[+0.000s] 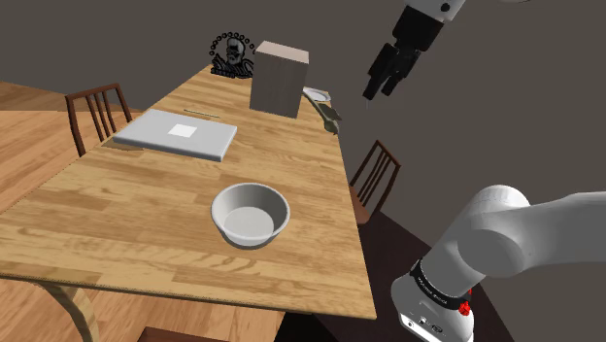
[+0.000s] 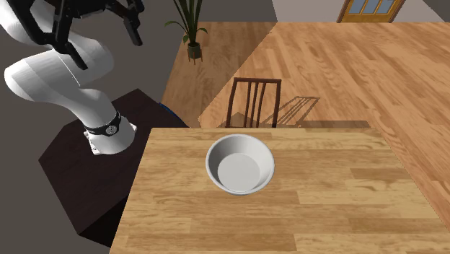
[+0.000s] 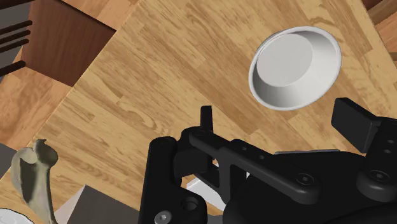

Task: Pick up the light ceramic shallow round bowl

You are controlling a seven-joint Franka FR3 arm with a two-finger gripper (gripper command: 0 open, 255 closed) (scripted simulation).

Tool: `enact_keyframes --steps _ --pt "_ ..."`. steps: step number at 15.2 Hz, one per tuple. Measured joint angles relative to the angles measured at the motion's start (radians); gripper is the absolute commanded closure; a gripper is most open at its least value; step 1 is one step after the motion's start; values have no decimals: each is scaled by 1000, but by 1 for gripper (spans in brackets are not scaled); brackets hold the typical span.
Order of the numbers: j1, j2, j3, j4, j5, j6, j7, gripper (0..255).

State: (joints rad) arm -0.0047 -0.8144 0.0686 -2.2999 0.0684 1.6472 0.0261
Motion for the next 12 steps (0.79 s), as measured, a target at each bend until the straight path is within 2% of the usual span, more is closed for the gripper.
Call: enact_keyframes --steps 2,5,12 --pt "1 4 -3 -12 3 13 -2 0" --pt "5 40 -11 -62 23 88 -12 0" --pt "24 178 -32 -192 89 322 -51 0"
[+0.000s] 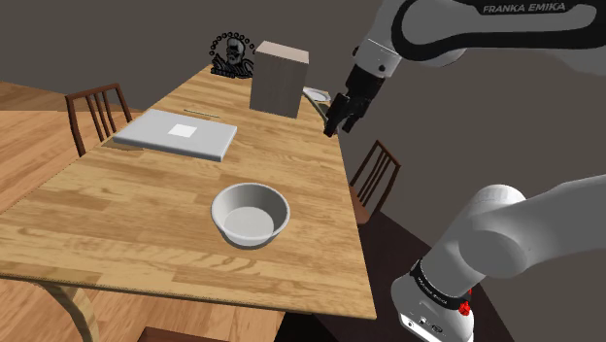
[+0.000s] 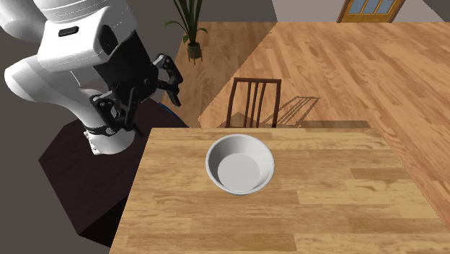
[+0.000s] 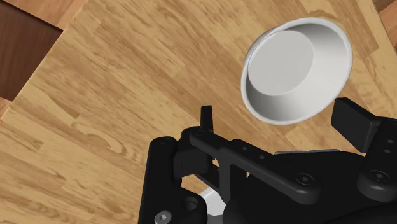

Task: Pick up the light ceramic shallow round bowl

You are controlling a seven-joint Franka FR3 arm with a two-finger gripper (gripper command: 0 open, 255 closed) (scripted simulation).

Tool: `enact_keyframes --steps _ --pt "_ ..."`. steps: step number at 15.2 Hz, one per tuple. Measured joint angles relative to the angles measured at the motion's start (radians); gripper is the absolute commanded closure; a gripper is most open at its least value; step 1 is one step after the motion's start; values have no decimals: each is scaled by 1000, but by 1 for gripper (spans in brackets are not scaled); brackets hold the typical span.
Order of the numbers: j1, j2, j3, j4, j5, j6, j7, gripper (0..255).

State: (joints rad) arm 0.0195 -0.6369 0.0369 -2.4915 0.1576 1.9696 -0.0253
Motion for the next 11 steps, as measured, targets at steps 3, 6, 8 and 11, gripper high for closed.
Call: enact_keyframes --steps 3,6,8,11 --pt "13 79 -11 -32 34 96 -26 0" --pt "31 171 -17 -51 78 194 -53 0" --pt "43 242 -27 -53 109 256 -81 0" --pt "67 348 -36 -51 168 344 -126 0"
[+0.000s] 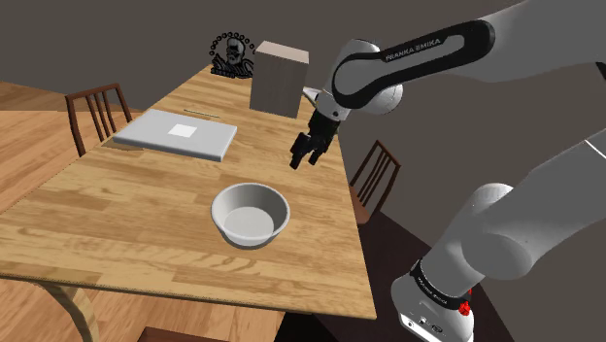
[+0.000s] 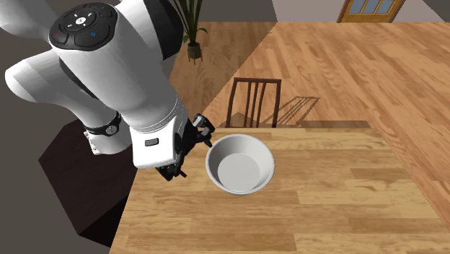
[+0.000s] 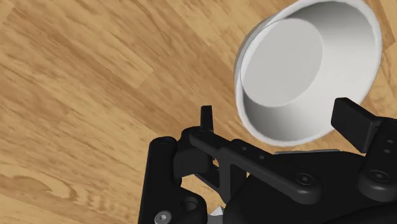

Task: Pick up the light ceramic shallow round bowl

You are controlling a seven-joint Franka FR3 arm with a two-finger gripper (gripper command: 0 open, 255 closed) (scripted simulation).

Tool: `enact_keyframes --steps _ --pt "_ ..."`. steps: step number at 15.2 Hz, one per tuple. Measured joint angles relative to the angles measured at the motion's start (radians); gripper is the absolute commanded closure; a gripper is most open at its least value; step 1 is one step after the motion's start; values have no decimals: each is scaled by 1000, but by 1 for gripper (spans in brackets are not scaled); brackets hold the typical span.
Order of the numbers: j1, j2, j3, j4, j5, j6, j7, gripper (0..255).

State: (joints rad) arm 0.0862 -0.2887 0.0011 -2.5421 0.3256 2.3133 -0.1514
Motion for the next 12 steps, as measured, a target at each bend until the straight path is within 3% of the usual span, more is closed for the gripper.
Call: enact_keyframes --steps 4,9,12 --pt "36 163 -6 28 103 110 -78 0" --pt "58 349 2 96 244 189 -190 0" --pt "59 414 11 111 295 229 -237 0"
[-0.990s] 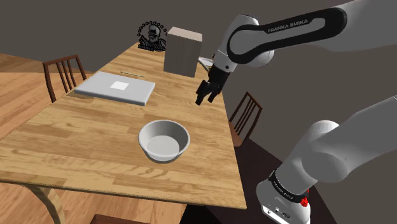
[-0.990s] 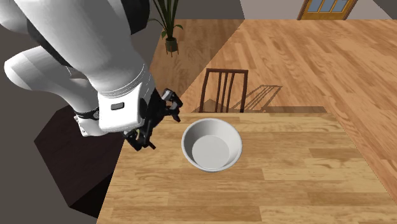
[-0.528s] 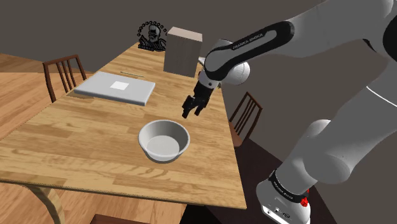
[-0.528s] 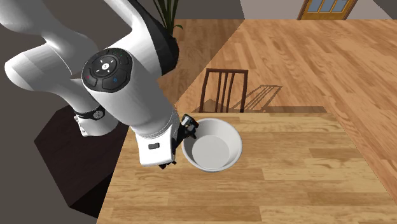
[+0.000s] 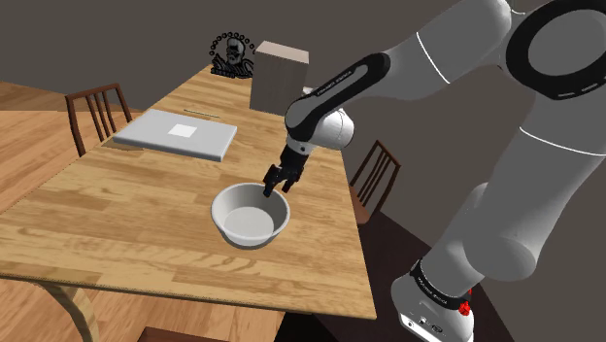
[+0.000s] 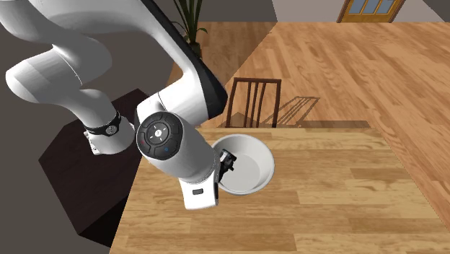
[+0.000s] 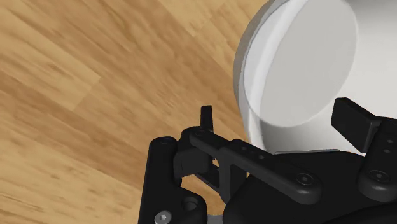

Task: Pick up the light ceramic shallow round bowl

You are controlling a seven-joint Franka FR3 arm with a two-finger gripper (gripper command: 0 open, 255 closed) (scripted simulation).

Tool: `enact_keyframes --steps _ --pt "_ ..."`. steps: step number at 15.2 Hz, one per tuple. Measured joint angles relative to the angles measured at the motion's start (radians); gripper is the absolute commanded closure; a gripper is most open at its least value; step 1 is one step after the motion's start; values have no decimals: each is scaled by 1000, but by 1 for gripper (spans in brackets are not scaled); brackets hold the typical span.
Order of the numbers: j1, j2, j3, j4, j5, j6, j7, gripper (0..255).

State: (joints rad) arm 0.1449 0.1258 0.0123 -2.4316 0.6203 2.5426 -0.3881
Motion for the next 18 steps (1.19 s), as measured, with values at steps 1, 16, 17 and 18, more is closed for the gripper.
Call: enact_keyframes --steps 1,16,17,18 --pt "-1 12 2 0 11 10 -13 0" --pt "-6 72 13 5 61 57 -67 255" --pt "-6 67 12 4 56 52 -62 255" --pt "-6 56 9 3 46 44 -53 255"
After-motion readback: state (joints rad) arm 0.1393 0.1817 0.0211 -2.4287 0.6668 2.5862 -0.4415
